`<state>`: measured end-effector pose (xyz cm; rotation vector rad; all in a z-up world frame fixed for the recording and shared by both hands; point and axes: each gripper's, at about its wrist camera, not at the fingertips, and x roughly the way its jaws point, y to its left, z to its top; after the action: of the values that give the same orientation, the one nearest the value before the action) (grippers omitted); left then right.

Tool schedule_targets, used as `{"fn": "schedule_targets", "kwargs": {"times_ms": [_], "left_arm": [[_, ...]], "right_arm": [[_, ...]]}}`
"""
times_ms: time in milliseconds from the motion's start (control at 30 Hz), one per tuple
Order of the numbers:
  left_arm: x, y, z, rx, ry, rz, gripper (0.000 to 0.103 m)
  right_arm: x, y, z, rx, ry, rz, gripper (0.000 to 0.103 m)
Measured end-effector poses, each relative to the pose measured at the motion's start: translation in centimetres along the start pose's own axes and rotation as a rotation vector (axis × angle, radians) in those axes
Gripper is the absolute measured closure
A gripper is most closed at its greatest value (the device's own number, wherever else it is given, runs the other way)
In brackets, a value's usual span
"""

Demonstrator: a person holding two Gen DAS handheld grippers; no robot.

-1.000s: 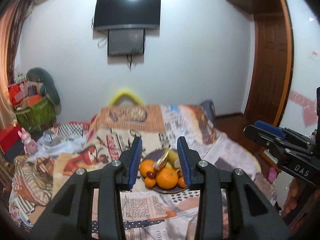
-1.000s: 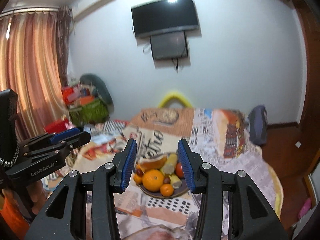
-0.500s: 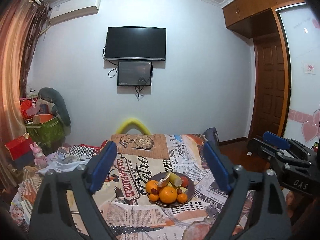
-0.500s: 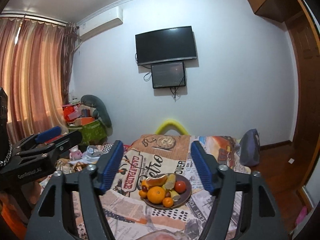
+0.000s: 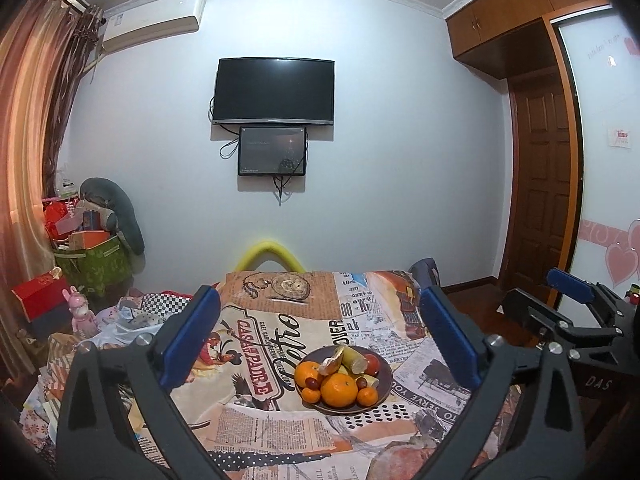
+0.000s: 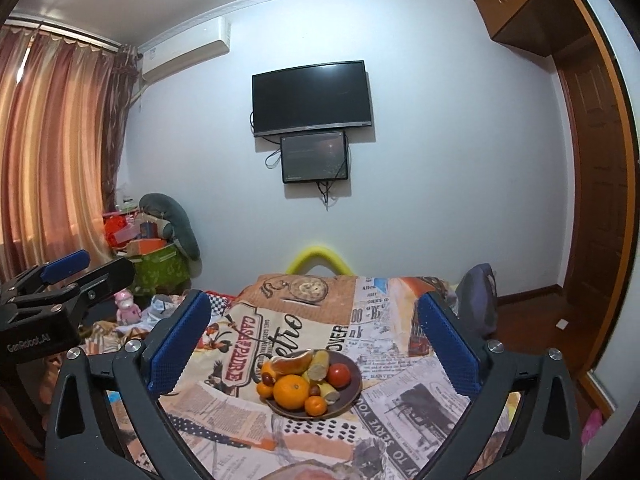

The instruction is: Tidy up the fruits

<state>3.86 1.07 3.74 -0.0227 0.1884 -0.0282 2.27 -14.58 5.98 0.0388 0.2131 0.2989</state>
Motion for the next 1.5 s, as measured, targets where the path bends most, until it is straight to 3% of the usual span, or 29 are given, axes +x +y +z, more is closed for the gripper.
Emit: {"fn": "schedule_targets", "kwargs": {"times_ms": [1500], "left_arm": [[0.63, -0.02, -0.80, 0.016, 0.024, -0.017, 0.000]], "right_arm": [[-0.30, 0.07, -0.19, -0.003, 0.008, -0.005, 0.000]]}}
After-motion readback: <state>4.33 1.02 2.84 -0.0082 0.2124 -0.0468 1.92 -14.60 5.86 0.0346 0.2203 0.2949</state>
